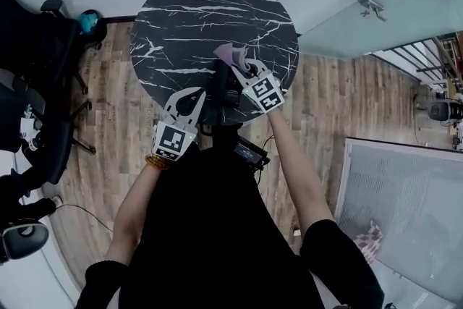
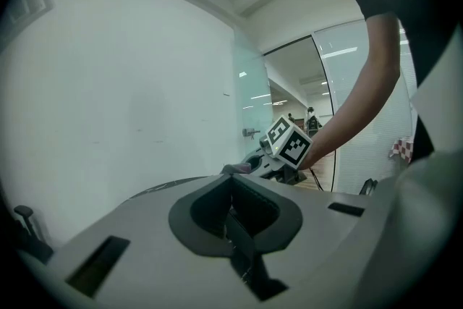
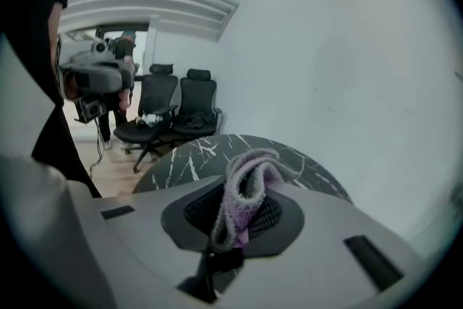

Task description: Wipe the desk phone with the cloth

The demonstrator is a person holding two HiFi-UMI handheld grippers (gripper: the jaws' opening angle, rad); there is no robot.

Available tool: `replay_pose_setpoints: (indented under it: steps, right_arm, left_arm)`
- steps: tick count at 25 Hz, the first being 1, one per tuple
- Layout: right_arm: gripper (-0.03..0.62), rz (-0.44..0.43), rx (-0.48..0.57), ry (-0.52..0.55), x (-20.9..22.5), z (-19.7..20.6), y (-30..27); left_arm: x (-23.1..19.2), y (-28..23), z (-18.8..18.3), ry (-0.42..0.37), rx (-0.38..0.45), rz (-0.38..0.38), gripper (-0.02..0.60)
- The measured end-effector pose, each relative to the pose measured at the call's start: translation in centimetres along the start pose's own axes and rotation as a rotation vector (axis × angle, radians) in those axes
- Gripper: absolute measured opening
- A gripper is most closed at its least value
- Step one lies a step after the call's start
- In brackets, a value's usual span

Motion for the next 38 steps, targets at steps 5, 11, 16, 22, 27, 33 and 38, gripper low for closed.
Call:
replay_pose_setpoints:
  steps: [5,11,16,22,27,33,38]
  right_arm:
    - [0.055,-0.009,-0.075,0.272,-0.2,0.3,-1.7]
    - [0.055,-0.069,-0.208,0.185,-1.3,3.9,-4.2]
    - [0.055,-0.14,-0.284,0.129,-2.7,6.0,-4.7]
    - [0.055,-0.159,-0.352,0.044,-3.7,7.9,-5.0]
    - [0.055,-0.161,-0.376,-0.037,-4.3,9.1,-5.2]
    - [0.055,-0.19,-0.395,-0.055,-4.2,9.2,-5.4]
    - [0.055,-0.179,-0.376,-0.099,-3.8,9.3,-5.6]
  left_arm:
    - [0.6,1.8,0.4,0.001,-0.025,-0.013,0.014]
    - [0.5,2.7,1.2,0.013,-0.052,-0.024,0.014]
    - [1.0,2.3,1.7,0.024,-0.059,-0.005,0.014]
    - [1.0,2.1,2.0,0.037,-0.067,0.003,0.014]
    - [0.6,2.0,2.1,0.043,-0.067,0.002,0.014]
    - [0.1,2.1,2.1,0.047,-0.072,-0.005,0.014]
    - [0.0,2.1,2.6,0.056,-0.081,-0.005,0.014]
Point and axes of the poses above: the fingertips, and each gripper's own axes: y backward along the fingers, x to its right, z out of its underside, the point moved 2 cm from there along y, backward along the fingers, and after that the axes turned 11 degrees about x, right-handed, at the moved point
